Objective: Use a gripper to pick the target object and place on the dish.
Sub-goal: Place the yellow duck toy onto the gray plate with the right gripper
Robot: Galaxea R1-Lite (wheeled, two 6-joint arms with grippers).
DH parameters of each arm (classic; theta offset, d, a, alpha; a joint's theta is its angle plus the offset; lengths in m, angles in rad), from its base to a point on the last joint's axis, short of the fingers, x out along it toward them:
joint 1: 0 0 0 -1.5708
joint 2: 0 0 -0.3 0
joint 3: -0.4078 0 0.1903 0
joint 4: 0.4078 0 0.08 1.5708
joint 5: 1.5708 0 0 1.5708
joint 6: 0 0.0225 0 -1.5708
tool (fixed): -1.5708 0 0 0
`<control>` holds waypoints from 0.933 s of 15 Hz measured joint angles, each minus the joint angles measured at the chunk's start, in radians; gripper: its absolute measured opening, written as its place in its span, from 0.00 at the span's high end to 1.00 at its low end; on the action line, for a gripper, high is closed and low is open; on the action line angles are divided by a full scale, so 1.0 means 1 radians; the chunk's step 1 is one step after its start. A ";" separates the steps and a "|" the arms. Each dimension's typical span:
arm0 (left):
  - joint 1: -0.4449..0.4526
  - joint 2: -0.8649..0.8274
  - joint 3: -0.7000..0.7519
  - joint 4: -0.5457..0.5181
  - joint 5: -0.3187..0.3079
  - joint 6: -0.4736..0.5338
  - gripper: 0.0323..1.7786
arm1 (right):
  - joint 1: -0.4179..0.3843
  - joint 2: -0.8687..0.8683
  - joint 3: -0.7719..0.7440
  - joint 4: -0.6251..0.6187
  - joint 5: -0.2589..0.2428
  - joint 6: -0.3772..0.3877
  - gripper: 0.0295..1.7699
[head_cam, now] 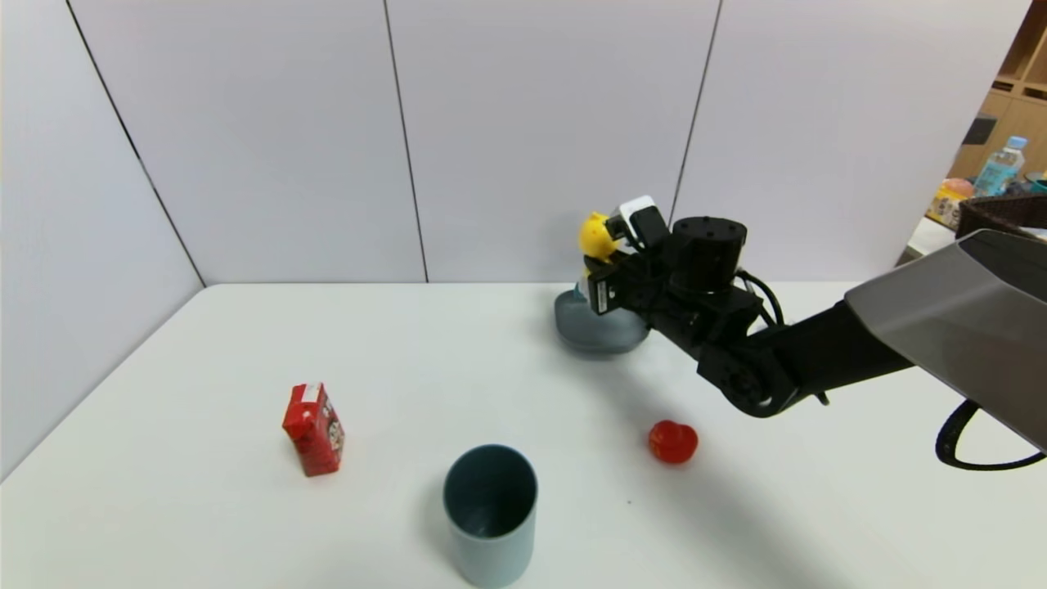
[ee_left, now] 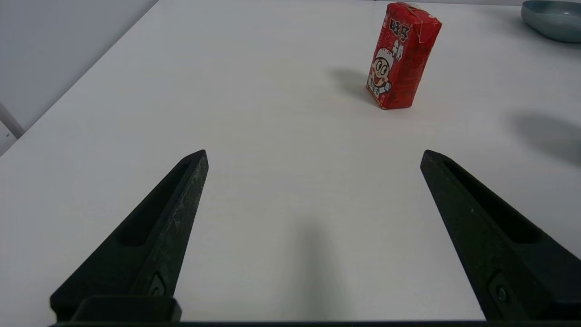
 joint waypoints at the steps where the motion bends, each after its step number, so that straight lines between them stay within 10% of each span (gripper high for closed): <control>1: 0.000 0.000 0.000 0.000 0.000 0.000 0.05 | 0.000 0.007 -0.005 0.001 0.000 0.000 0.82; 14: 0.000 0.000 0.000 0.000 -0.001 0.000 0.05 | -0.020 0.082 0.003 0.044 -0.003 0.028 0.82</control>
